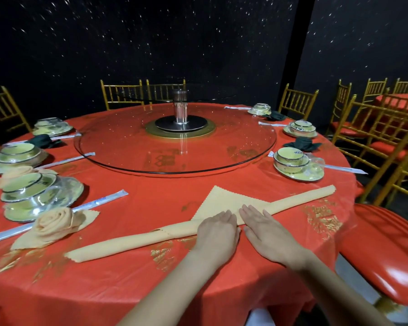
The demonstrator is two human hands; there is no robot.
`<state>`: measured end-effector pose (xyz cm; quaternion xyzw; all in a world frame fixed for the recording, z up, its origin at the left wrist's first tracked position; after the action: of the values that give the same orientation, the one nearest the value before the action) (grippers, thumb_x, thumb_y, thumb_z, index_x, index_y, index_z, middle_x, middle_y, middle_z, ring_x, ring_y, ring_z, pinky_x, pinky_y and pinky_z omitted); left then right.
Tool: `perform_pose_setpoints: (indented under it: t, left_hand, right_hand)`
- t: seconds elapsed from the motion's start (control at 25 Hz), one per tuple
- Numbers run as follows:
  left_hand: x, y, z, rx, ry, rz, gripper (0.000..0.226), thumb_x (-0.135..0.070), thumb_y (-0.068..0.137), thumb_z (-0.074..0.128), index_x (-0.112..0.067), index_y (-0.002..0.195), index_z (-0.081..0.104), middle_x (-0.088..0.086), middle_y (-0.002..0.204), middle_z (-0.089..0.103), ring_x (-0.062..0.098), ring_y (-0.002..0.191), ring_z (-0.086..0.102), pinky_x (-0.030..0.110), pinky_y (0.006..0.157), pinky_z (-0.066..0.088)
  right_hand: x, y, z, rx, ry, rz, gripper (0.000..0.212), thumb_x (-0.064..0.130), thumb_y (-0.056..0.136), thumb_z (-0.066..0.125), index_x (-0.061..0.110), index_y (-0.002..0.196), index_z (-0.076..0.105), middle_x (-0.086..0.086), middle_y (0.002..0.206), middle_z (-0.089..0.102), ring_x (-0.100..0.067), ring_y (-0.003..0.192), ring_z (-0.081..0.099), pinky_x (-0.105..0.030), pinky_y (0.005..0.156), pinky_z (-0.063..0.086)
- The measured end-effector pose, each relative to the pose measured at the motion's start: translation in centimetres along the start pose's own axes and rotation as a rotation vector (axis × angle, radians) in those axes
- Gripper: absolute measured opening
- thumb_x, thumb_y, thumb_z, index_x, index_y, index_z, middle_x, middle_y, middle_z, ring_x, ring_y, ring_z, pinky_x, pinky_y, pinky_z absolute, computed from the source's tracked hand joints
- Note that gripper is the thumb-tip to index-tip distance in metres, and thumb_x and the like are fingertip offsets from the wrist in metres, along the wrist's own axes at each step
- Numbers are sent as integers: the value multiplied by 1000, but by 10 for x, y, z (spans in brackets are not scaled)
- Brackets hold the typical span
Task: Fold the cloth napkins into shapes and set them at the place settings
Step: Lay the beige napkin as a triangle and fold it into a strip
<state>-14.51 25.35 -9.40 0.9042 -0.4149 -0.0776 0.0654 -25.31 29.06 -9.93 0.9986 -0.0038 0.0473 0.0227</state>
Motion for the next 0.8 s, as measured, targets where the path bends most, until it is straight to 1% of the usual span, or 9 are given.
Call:
perform_pose_setpoints:
  t: [0.04,0.08,0.12,0.2,0.28,0.48,0.6,0.72,0.8]
  left_hand:
    - [9,-8,3,12,-22,-50,67,-54,84,24,-13,125,57,5,132,57,18,123,53,32,101,41]
    - [18,-20,1,19,22,-61,84,-58,80,3,-13,143,36,4,151,34,17,140,30,37,114,20]
    - [27,-35,-3,55,37,-62,89,-62,78,-6,-15,150,18,0,157,16,15,145,12,40,116,5]
    - [49,-60,-11,131,60,-111,78,-65,89,3,-19,151,2,-4,159,-2,12,145,-4,41,116,-7]
    - [74,-87,-20,170,71,-145,74,-63,93,12,-20,151,-3,-5,158,-7,11,145,-8,40,118,-7]
    - [116,-135,-35,183,74,-148,105,-77,63,-21,-21,151,-6,-5,158,-10,7,144,-10,29,116,-8]
    - [129,-147,-39,192,53,-134,98,-71,67,-18,-23,151,-4,-7,158,-8,5,144,-9,25,113,-10]
    - [149,-159,-44,175,42,-153,103,-75,64,-26,-28,151,1,-12,157,-2,2,143,-5,23,112,-7]
    - [151,-164,-44,182,26,-159,104,-76,62,-29,-30,151,0,-14,157,-4,0,143,-7,22,112,-7]
  right_hand:
    - [-1,-1,1,-6,-1,-2,66,41,89,6,18,151,8,4,158,4,1,141,-8,-20,111,-10]
    - [-2,-1,2,-5,3,-4,65,40,90,7,19,151,8,5,158,5,4,137,-9,-19,111,-10]
    - [-2,-1,3,-5,10,-5,60,39,94,9,20,151,7,6,158,4,6,134,-11,-19,110,-10]
    - [-3,-1,3,-11,28,-5,53,32,101,18,21,151,6,8,158,3,8,132,-11,-19,110,-11]
    - [-3,0,3,-17,33,-13,52,29,102,21,21,151,6,9,157,3,8,133,-12,-18,110,-11]
    - [-2,2,3,-30,43,-26,52,27,102,25,24,151,8,10,157,4,9,132,-9,-18,110,-9]
    - [-5,5,4,-54,23,-26,50,29,102,28,24,150,13,14,154,8,8,134,-5,-21,113,-5]
    - [-7,9,-7,-188,-46,-53,45,24,97,48,22,141,39,11,146,33,0,136,28,-29,115,11]
    - [-9,11,-10,-291,-128,-113,43,9,76,76,16,118,66,-2,123,63,-12,113,60,-42,104,34]
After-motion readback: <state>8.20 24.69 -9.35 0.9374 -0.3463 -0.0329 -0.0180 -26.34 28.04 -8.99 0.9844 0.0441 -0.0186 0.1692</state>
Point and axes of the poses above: each hand's wrist, its own y-axis towards the middle knuckle, its own z-axis out of the palm, x = y × z, the point moved 6 cm from there along y, towards the middle knuckle
